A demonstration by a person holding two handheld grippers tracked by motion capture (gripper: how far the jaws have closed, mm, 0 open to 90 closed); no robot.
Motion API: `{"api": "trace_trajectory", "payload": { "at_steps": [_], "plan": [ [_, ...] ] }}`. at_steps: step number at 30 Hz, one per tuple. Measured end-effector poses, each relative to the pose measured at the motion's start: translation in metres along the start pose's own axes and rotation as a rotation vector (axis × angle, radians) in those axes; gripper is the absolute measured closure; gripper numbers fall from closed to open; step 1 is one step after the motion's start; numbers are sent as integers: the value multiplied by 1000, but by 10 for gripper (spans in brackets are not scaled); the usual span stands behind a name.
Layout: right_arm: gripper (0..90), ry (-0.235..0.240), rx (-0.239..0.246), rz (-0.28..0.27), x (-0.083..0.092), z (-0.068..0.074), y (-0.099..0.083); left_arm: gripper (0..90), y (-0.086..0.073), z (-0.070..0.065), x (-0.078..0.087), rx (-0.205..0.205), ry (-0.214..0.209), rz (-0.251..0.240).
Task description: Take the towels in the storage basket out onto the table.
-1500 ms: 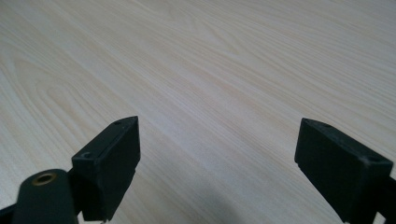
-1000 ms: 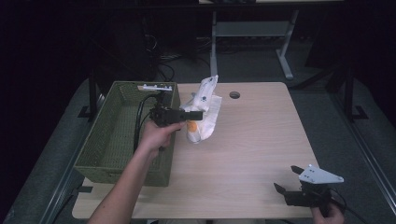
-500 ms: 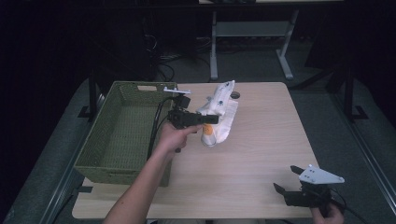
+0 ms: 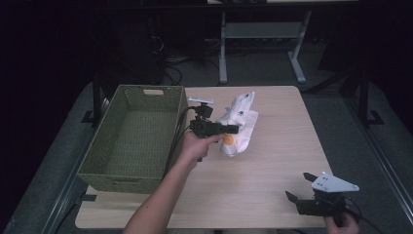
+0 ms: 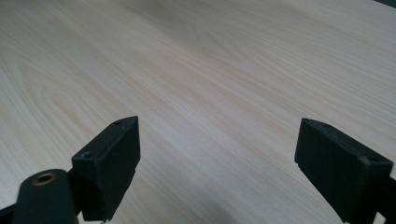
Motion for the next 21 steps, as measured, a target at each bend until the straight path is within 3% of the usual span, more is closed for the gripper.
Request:
{"api": "trace_trajectory", "payload": {
  "at_steps": [12, 21],
  "plan": [
    [139, 7, 1, 3, -1, -1, 0, 723, -25, 13, -33, 30, 25, 58],
    [139, 7, 0, -6, 0, -1, 0, 722, -35, 22, -44, 41, 46, 69]
  ]
}}
Point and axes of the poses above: each handheld gripper's, and its own axes: x roughly backward along the jaws, y roughly out of its top, z roughly to its left, the point moved 8 cm from there along -x, roughly forward along the jaws, and after that the axes turned 13 degrees about -z, right-handed, at the moved point
